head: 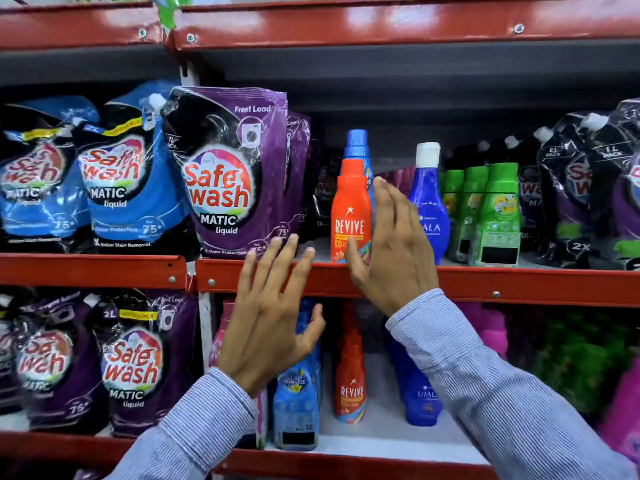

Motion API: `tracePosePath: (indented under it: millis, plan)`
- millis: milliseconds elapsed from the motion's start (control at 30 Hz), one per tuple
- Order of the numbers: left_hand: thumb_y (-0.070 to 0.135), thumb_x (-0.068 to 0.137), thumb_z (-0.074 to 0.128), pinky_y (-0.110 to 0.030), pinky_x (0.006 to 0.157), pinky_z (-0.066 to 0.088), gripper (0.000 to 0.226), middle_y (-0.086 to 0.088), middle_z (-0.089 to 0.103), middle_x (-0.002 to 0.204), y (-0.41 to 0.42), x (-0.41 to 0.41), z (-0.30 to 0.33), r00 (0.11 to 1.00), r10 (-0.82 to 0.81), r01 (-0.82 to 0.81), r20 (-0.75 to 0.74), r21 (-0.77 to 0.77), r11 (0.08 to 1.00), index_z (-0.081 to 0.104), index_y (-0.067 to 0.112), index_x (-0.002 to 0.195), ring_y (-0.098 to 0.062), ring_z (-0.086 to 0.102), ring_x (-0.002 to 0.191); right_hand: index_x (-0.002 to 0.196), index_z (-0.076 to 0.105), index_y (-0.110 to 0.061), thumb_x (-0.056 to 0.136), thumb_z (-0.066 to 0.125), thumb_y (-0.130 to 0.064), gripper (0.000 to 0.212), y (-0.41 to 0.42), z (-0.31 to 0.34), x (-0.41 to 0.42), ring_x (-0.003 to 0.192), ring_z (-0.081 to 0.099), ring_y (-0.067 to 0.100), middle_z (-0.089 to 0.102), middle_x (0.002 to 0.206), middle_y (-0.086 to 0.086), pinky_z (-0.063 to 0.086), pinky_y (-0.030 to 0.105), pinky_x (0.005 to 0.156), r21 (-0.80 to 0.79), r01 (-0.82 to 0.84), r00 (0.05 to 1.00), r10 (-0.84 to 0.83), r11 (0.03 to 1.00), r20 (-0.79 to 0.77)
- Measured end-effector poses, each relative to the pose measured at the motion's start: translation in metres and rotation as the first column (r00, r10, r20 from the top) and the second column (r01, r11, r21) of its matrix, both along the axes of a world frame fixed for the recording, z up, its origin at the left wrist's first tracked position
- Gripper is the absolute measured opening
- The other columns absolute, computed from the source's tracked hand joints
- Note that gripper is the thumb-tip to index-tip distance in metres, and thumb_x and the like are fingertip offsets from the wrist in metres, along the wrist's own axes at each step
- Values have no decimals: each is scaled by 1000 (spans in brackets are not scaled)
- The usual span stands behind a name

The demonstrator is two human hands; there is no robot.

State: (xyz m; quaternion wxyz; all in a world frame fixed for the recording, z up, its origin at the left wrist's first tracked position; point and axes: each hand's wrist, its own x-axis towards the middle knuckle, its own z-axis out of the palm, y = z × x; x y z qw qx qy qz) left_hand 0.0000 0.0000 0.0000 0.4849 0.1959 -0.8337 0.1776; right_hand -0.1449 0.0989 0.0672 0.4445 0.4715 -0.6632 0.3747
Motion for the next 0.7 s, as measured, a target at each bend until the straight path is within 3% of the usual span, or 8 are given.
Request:
tracePosePath:
  millis: [133,267,367,567,700]
  plan:
    - [40,81,60,-58,121,26,80,-14,34,160,-13,-6,-11,997,-14,12,78,23,1000,34,12,151,-30,25,152,146,24,1,79,63,-40,88,-21,9,14,122,48,35,42,142,19,45,42,98,-15,38,992,-35,999,118]
    - [36,81,64,-58,123,20,83,-15,35,159,-23,-10,-18,997,-24,24,72,10,1000,30,11,153,-31,22,153,146,20,-1,76,69,-51,99,-37,16,18,116,49,33,42,139,15,48,43,88,7,155,966,-153,988,207]
    - [34,79,66,-59,123,20,86,-14,38,157,-25,-12,-20,997,-34,33,64,15,999,29,11,153,-31,23,152,144,24,-5,75,74,-47,95,-44,18,16,113,54,33,45,133,13,50,43,83,-1,183,949,-176,983,263]
    - [34,79,66,-58,124,18,87,-14,40,154,-25,-13,-21,999,-34,34,37,7,999,27,13,154,-32,25,150,142,32,-9,72,72,-40,86,-32,27,13,110,59,36,50,132,12,49,45,84,-187,70,965,-19,980,263]
    - [35,81,64,-58,125,16,85,-16,38,155,-25,-16,-23,999,-43,43,12,22,999,27,13,154,-32,24,151,143,36,-11,70,72,-42,87,-2,35,25,116,57,26,52,135,7,45,34,92,-364,-22,982,90,931,169]
